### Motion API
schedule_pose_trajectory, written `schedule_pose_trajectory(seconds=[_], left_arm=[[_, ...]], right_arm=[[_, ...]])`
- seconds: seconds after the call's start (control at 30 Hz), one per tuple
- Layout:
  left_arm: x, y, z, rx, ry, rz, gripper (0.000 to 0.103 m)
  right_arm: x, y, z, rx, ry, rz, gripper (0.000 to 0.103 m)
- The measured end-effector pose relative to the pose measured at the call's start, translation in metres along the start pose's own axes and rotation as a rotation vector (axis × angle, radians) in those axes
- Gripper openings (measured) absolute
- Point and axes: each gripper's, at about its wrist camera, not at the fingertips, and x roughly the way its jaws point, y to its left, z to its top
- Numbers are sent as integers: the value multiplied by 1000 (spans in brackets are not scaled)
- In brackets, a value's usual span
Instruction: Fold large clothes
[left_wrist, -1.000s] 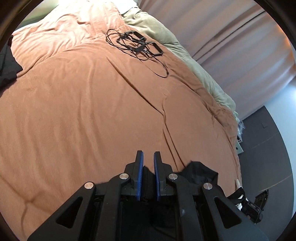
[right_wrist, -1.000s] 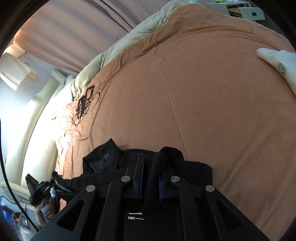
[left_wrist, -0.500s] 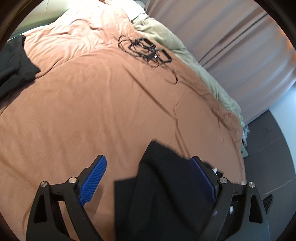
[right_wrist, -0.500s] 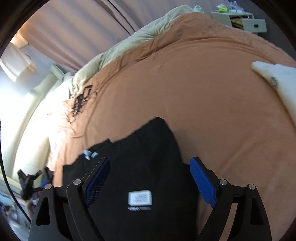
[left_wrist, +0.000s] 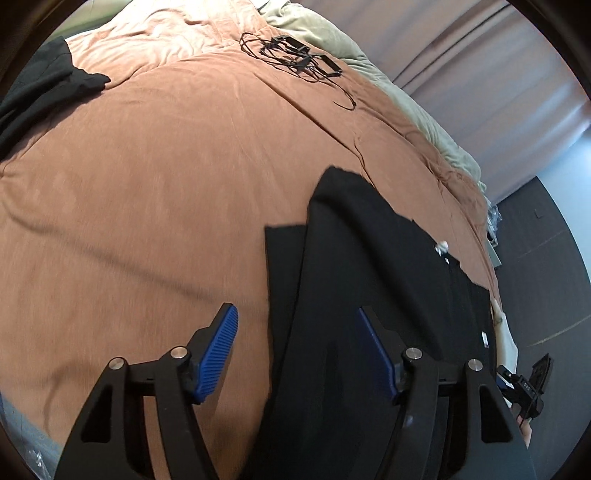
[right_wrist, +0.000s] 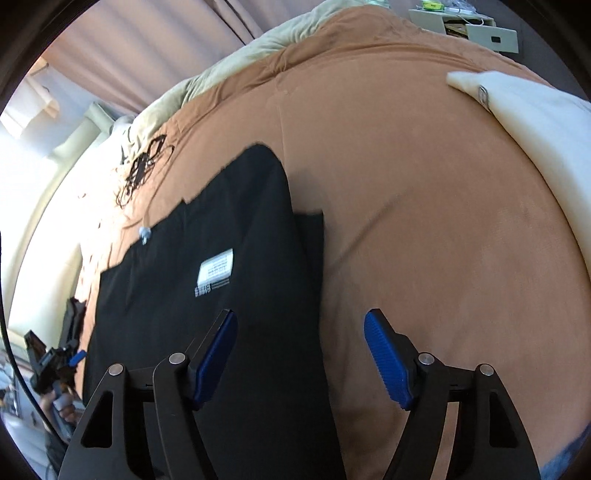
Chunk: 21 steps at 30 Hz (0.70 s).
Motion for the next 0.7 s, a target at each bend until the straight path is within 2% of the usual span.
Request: schedule_pose_trajectory(seconds=[0.17, 0.27, 0.3, 0.4, 0.5, 0.63, 0.7], left_arm=[[-13, 5, -32, 17, 4, -22, 66], [-16, 10, -49, 21, 20, -31, 50], [-17, 13, -53, 17, 25, -27, 49], [-17, 24, -64, -2, 34, 15, 49], [-20, 36, -74, -45, 30, 8, 49], [-32, 37, -83, -35, 19, 16, 49], [-40, 41, -87, -63, 16, -21, 49]], right_arm=[[-10, -8, -28, 3, 6, -34, 73], [-18, -11, -47, -3, 10, -27, 72], [-20, -12, -53, -8, 9, -26, 69], [-26, -10, -68, -23, 14, -27, 57], [-23, -8, -76, -26, 34, -105, 57], [-34, -8, -82, -16, 30, -157, 57], [-46, -5, -83, -18, 8, -184, 57]])
